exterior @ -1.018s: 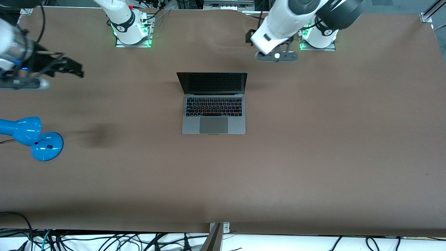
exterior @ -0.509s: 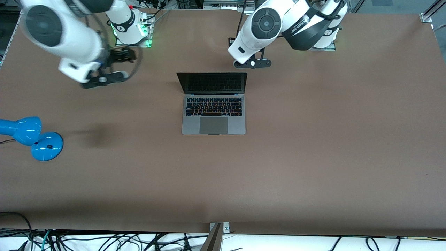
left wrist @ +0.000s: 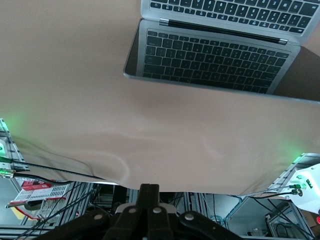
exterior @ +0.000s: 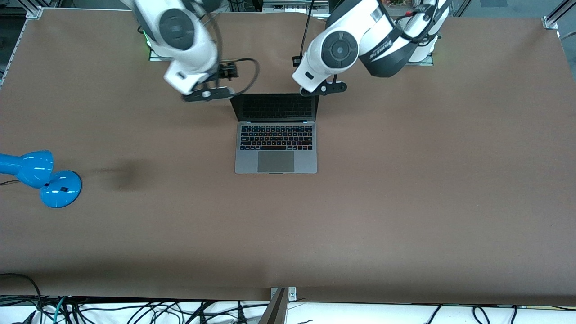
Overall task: Close laptop with both arms from behind
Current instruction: 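Lower both grippers onto the back of the laptop screen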
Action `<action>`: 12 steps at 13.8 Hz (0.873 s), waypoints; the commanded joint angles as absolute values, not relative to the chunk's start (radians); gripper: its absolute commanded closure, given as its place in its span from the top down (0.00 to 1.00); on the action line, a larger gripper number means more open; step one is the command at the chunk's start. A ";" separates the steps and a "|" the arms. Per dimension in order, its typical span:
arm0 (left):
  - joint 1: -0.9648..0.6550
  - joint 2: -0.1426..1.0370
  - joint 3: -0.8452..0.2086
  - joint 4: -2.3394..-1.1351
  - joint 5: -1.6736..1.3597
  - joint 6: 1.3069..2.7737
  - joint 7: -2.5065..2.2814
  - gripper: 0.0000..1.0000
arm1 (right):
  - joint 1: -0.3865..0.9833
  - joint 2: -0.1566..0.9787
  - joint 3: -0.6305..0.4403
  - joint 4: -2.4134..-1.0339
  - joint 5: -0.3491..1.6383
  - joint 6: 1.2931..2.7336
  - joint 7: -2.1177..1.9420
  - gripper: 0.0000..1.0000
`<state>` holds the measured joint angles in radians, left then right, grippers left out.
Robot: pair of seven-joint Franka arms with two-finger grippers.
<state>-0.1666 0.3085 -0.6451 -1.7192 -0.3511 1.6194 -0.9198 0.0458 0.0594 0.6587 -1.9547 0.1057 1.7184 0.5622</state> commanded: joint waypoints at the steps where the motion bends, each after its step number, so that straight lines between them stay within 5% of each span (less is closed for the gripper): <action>1: -0.167 0.330 -0.650 -1.716 -0.359 1.655 -0.934 0.00 | 0.029 0.044 0.730 -2.048 0.120 1.821 0.607 0.00; 12: -0.173 0.419 -0.646 -1.717 -0.298 1.756 -0.931 0.00 | 0.028 0.123 0.744 -2.069 0.040 1.953 0.606 0.00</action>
